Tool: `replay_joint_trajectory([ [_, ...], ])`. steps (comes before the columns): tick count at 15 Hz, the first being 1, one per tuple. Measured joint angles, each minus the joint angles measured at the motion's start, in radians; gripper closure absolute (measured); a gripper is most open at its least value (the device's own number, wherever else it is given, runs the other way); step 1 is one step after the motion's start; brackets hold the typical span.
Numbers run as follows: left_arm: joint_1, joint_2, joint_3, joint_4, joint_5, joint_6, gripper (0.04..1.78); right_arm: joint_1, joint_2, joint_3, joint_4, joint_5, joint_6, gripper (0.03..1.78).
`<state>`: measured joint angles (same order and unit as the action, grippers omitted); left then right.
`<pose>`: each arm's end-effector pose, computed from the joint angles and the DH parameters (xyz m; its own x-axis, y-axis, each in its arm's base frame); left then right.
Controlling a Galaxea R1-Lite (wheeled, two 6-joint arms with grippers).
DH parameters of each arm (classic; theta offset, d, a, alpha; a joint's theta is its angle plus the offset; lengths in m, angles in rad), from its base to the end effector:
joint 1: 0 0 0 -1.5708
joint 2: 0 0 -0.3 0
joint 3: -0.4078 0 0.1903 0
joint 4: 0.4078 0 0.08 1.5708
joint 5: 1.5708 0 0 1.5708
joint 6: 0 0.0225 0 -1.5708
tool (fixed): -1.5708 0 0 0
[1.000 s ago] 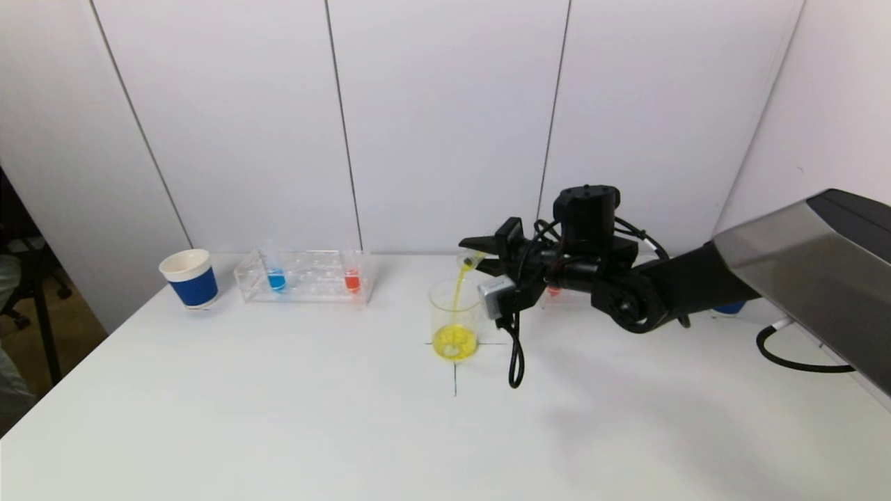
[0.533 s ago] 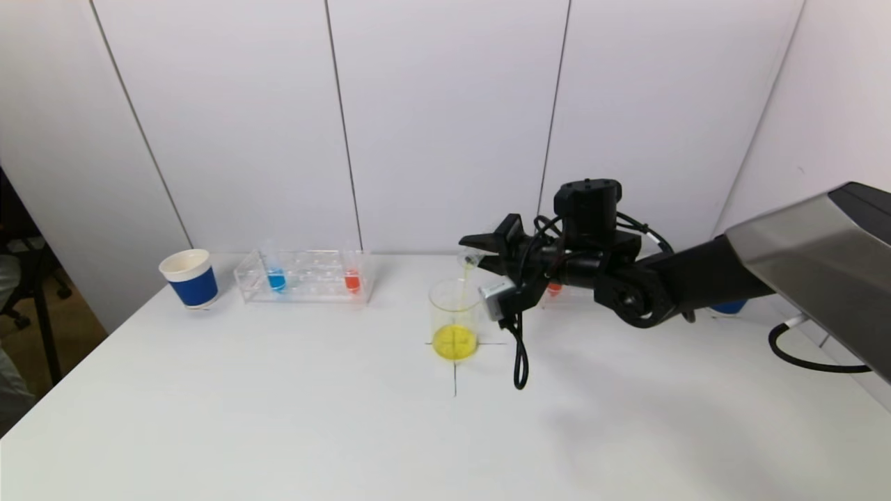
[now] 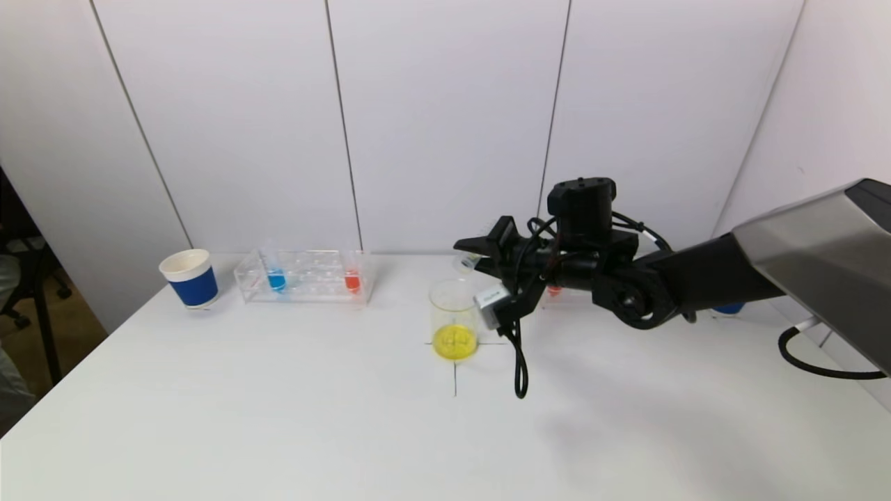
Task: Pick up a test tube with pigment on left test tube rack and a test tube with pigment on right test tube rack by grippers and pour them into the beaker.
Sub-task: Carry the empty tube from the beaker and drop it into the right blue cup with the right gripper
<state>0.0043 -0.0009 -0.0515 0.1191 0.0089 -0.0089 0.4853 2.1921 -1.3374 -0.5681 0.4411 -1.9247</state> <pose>-0.0272 0.0001 0.0774 0.9977 0.0132 -0.0666 -0.0138 0.9999 -0.0083 0.3869 0.2149 0.1333 0.5681 0.7823 -0.2556 0.0372 -0.3347 -0.9416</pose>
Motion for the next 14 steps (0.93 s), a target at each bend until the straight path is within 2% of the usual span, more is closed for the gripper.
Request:
replay_joint_trajectory([
  [4,0.001,0.0,0.0,0.0,0.0,0.0,0.06,0.013,-0.001,0.001,0.0,-0.007,0.001,1.32],
  [6,0.0,0.0,0.0,0.0,0.0,0.0,0.06,0.015,-0.002,0.003,-0.009,-0.003,0.076,1.32],
  [8,0.0,0.0,0.0,0.0,0.0,0.0,0.06,0.025,-0.011,0.005,-0.027,-0.002,0.204,1.32],
  [10,0.001,0.0,0.0,0.001,0.0,0.0,0.06,0.04,-0.024,0.014,-0.108,-0.007,0.374,1.32],
  [12,0.0,0.0,0.0,0.0,0.0,0.0,0.06,0.051,-0.033,0.033,-0.219,-0.041,0.552,1.32],
  [14,0.0,0.0,0.0,0.0,0.0,0.0,0.06,0.052,-0.047,0.058,-0.278,-0.077,0.681,1.32],
])
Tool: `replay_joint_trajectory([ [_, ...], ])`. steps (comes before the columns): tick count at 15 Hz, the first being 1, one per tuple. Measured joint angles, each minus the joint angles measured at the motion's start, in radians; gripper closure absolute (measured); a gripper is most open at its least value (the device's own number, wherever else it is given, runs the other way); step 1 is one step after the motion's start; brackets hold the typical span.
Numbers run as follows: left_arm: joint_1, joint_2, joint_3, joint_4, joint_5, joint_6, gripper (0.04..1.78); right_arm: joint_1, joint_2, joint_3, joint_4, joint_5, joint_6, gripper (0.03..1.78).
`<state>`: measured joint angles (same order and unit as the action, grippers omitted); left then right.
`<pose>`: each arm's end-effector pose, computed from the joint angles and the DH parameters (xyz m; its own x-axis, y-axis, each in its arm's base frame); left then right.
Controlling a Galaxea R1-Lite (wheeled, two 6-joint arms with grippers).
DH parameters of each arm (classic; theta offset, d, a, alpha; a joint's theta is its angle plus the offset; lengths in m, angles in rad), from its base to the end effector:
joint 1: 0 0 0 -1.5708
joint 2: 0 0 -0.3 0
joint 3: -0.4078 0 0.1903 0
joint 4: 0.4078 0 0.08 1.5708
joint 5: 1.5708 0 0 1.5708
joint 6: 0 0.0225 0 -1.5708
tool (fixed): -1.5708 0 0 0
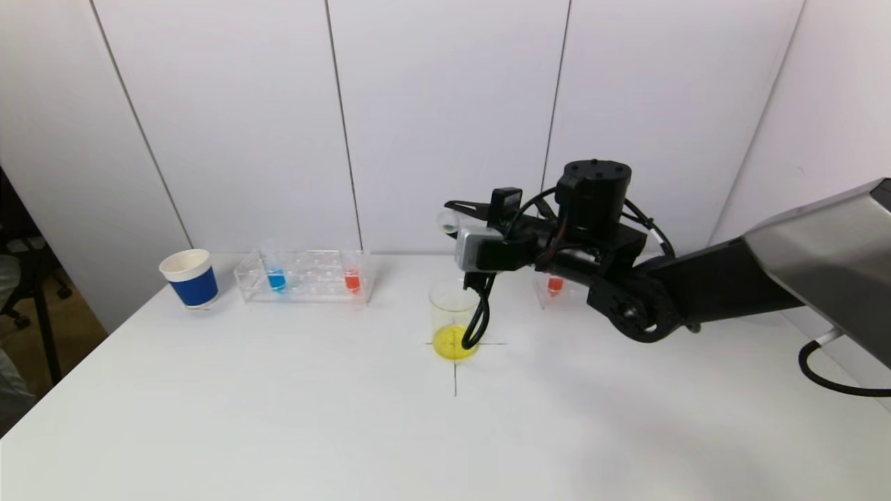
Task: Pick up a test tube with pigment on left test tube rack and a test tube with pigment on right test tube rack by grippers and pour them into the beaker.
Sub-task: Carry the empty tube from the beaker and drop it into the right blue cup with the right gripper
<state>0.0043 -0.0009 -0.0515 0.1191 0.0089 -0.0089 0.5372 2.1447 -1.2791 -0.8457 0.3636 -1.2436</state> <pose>-0.0272 0.0001 0.0774 0.9977 0.0132 -0.0666 -0.0138 0.9999 -0.0083 0.3693 0.2293 0.1658 0.6208 0.7837 -0.0186 -0.2681 0.1899 -0.9445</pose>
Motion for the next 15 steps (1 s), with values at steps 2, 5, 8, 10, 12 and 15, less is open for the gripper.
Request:
replay_joint_trajectory([
  [2,0.0,0.0,0.0,0.0,0.0,0.0,0.06,-0.008,-0.021,0.011,-0.02,-0.034,0.089,1.32],
  [5,0.0,0.0,0.0,0.0,0.0,0.0,0.06,-0.009,-0.049,0.015,-0.099,-0.129,0.284,1.32],
  [8,0.0,0.0,0.0,0.0,0.0,0.0,0.06,0.0,-0.081,0.015,-0.115,-0.276,0.523,1.32],
  [10,0.0,0.0,0.0,0.0,0.0,0.0,0.06,0.005,-0.095,0.014,-0.108,-0.344,0.647,1.32],
  [12,0.0,0.0,0.0,0.0,0.0,0.0,0.06,0.006,-0.105,0.006,-0.097,-0.386,0.737,1.32],
  [15,0.0,0.0,0.0,0.0,0.0,0.0,0.06,0.012,-0.128,-0.014,-0.025,-0.459,0.857,1.32],
])
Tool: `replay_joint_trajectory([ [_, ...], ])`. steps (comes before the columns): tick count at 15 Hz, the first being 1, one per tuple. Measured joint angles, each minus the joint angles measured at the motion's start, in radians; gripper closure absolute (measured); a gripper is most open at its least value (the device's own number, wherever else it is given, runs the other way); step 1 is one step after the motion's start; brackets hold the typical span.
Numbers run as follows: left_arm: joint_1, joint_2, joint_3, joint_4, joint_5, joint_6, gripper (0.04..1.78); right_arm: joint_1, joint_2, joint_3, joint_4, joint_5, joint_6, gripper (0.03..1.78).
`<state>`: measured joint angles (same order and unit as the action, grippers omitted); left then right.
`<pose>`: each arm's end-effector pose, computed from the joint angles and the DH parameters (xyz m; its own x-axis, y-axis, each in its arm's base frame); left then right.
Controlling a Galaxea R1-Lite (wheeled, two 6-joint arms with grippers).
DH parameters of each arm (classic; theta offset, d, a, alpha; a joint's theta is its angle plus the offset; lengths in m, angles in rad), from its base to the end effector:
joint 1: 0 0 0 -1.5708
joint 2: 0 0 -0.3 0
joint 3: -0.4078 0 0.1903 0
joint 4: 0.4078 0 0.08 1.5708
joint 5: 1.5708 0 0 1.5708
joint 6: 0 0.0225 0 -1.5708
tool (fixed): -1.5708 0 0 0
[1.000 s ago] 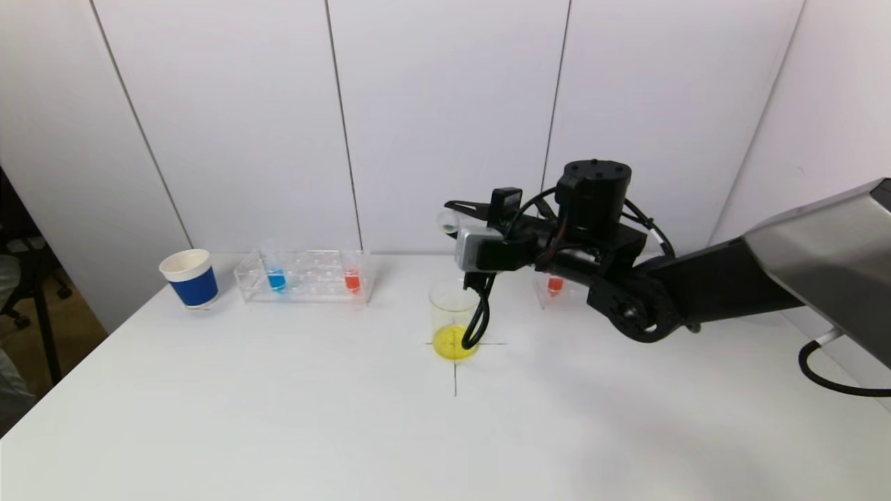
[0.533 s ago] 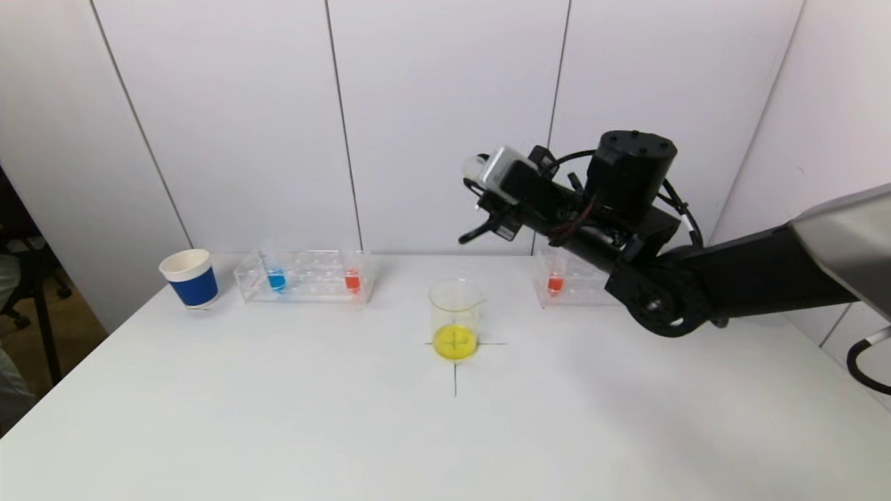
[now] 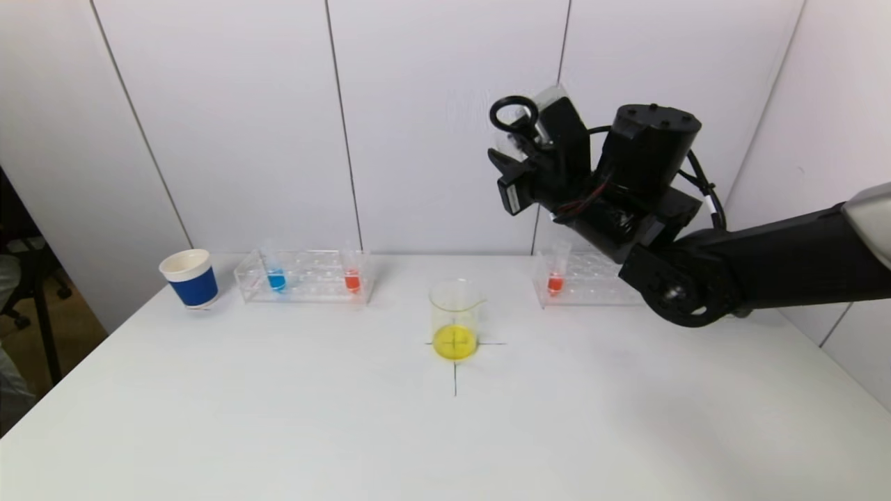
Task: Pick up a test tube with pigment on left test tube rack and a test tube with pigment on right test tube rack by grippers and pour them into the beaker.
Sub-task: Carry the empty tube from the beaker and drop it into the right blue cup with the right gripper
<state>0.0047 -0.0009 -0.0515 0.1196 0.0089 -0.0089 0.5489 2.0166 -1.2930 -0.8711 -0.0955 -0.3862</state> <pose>-0.0272 0.0001 0.0774 0.9977 0.0136 -0.0671 -0.0142 0.9999 -0.0083 0.3522 0.2129 0.2266 0.8897 0.4324 0.1463 -0.3594 0.8611 -0.3596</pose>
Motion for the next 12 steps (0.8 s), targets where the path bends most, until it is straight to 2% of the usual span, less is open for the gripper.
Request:
replay_joint_trajectory([
  [3,0.0,0.0,0.0,0.0,0.0,0.0,0.06,0.001,-0.021,-0.068,0.121,-0.106,0.132,1.32],
  [6,0.0,0.0,0.0,0.0,0.0,0.0,0.06,-0.009,-0.052,-0.126,0.26,-0.179,0.249,1.32],
  [9,0.0,0.0,0.0,0.0,0.0,0.0,0.06,-0.048,-0.084,-0.146,0.34,-0.209,0.297,1.32],
  [12,0.0,0.0,0.0,0.0,0.0,0.0,0.06,-0.113,-0.121,-0.147,0.377,-0.21,0.334,1.32],
])
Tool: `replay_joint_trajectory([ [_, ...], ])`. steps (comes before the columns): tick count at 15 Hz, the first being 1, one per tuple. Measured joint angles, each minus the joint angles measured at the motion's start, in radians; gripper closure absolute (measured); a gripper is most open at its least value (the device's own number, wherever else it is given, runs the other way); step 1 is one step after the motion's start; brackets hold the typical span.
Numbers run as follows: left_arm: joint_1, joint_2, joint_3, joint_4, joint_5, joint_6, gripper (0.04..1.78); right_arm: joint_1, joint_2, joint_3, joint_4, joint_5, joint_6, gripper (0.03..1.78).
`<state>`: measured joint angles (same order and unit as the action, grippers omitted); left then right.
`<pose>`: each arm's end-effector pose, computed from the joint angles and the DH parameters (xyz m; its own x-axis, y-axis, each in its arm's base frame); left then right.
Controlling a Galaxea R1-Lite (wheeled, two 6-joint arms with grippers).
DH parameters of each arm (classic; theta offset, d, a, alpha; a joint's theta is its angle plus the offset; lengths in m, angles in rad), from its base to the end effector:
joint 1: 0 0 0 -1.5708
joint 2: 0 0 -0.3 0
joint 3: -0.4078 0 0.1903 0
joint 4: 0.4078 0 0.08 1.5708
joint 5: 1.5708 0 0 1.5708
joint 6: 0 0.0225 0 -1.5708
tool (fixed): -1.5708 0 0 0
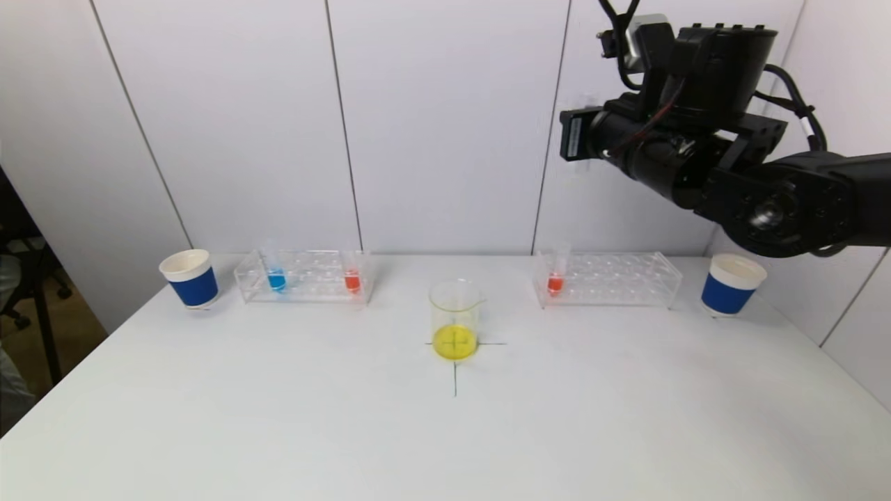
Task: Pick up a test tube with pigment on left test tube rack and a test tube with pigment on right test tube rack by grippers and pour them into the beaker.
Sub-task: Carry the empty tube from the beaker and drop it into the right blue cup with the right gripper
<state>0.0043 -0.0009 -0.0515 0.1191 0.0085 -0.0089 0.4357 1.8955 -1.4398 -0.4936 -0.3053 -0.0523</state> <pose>-0.0272 0.0001 0.0774 0.9977 0.0128 -0.0666 -0.0134 0.9999 -0.0083 0.3539 0.1573 0.2791 0.9909 0.1297 0.0361 -0.1283 0.9909 -0.0409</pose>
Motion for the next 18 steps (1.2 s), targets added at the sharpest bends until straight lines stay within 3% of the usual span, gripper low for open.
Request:
replay_joint_trajectory([
  [5,0.0,0.0,0.0,0.0,0.0,0.0,0.06,-0.143,-0.058,0.004,0.059,0.026,0.03,1.32],
  [18,0.0,0.0,0.0,0.0,0.0,0.0,0.06,-0.474,-0.092,0.053,0.082,0.197,0.093,1.32],
])
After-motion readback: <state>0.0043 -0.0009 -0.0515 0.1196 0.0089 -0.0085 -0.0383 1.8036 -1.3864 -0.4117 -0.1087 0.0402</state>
